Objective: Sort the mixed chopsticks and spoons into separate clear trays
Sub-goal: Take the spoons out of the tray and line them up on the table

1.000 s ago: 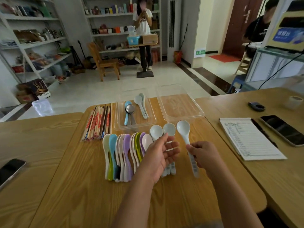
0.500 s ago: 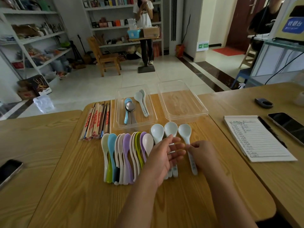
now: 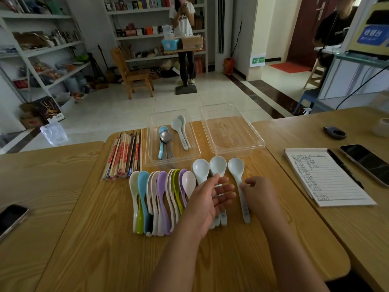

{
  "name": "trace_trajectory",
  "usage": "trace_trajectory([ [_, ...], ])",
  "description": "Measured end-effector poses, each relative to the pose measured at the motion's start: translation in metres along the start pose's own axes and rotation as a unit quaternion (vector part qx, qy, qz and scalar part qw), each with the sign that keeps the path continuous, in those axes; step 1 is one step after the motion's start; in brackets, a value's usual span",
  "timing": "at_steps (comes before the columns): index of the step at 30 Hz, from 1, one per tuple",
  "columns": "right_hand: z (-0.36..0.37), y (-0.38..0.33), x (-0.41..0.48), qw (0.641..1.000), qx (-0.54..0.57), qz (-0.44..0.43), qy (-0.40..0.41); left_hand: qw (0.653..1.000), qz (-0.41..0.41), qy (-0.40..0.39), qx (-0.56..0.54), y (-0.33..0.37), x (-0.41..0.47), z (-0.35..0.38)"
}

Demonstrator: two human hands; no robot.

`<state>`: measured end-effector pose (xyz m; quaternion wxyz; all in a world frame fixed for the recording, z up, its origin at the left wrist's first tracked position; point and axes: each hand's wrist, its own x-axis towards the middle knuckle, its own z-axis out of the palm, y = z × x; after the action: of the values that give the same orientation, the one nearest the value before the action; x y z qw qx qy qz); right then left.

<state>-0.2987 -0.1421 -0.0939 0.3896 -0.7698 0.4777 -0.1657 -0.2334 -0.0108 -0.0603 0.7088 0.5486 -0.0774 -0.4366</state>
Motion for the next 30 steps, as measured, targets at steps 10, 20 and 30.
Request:
trace_trajectory([
  [10,-0.003,-0.055,-0.011,0.991,0.052,-0.124,-0.015,0.995,0.067,0.042,-0.06,0.046,-0.002,-0.031],
  [20,0.064,-0.183,0.071,0.978,-0.071,-0.182,-0.076,0.989,0.095,0.095,-0.066,0.123,0.049,-0.092],
  [30,0.154,-0.218,0.156,0.949,-0.222,-0.211,-0.072,0.99,0.084,0.103,-0.04,0.152,0.108,-0.12],
])
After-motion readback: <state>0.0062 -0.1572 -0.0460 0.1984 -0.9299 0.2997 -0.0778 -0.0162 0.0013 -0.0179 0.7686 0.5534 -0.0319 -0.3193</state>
